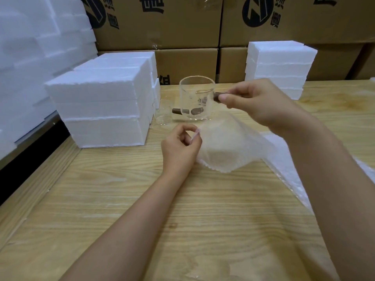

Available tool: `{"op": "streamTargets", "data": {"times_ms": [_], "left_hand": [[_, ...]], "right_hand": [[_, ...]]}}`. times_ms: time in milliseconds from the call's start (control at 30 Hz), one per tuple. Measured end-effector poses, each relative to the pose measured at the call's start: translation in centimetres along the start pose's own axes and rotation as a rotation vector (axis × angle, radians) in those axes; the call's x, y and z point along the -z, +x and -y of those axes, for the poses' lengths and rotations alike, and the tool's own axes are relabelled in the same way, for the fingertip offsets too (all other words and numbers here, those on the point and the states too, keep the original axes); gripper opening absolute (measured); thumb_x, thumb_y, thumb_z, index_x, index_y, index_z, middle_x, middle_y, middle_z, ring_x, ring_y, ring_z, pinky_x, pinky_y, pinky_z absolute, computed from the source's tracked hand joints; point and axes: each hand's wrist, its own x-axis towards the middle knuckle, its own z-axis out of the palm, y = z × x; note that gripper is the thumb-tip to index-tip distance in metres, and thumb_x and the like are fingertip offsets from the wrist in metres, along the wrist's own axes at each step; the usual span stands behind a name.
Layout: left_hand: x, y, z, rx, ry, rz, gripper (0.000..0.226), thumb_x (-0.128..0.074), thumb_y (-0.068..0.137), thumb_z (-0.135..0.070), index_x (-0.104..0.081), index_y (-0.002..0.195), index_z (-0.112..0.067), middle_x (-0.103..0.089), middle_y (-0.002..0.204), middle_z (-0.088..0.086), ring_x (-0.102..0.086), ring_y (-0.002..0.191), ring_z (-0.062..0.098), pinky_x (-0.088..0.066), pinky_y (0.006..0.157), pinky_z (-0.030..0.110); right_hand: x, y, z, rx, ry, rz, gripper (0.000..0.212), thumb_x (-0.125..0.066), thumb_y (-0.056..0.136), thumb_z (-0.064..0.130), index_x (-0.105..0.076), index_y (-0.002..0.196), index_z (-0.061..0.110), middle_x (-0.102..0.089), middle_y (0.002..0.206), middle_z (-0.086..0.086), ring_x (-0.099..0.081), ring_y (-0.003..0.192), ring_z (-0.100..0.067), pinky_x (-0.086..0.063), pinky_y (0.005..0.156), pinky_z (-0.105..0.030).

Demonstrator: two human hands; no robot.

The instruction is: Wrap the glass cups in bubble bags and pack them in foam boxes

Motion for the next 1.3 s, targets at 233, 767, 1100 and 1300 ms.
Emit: {"op": "streamTargets", "data": {"times_ms": [233,767,1100,1300], "left_hand": [[0.5,0.4,0.0,0.003,-0.034,-0.091,0.032,-0.07,0.082,-0.01,-0.063,0.067,-0.037,-0.047,0.05,-0.004,-0.05,0.043,0.015,-0.047,0.038,0.03],[0.5,-0.1,-1.0,-0.089,-0.264,-0.018,0.009,-0.071,0.085,-0.021,-0.07,0.083,-0.029,-0.052,0.051,-0.006,-0.052,0.044,0.008,-0.043,0.04,0.02],[1.6,1.3,-0.3,0.396,-0.657,0.083,0.064,-0.049,0.091,-0.043,-0.035,0.146,-0.013,-0.047,0.142,0.005,-0.042,0.136,0.022,-0.027,0.116,0.04],[2.6,1.4,-0.6,0.482,-0.851,0.358,0.105,-0.08,0.06,-0.056,-0.039,0.145,-0.009,-0.045,0.145,0.018,-0.043,0.134,0.036,-0.026,0.115,0.056]], "right_hand": [[1.7,-2.9,0.9,-0.032,-0.06,0.222,0.029,-0.066,0.061,0.049,-0.075,0.079,0.029,-0.067,0.075,-0.006,-0.054,0.071,-0.007,-0.042,0.066,-0.021],[-2.3,-1.4,-1.2,0.044,-0.848,0.207,0.028,-0.052,0.093,0.027,-0.065,0.084,0.004,-0.062,0.095,-0.01,-0.057,0.086,-0.027,-0.049,0.078,-0.04],[2.5,-2.0,-1.6,0.074,-0.229,0.404,0.021,-0.069,0.079,0.032,-0.072,0.097,0.021,-0.071,0.098,0.008,-0.066,0.095,-0.006,-0.052,0.092,-0.036],[2.6,-2.3,-2.5,0.111,0.055,0.381,0.026,-0.064,0.077,0.028,-0.072,0.097,0.014,-0.072,0.102,-0.004,-0.066,0.1,-0.015,-0.051,0.091,-0.029]]}}
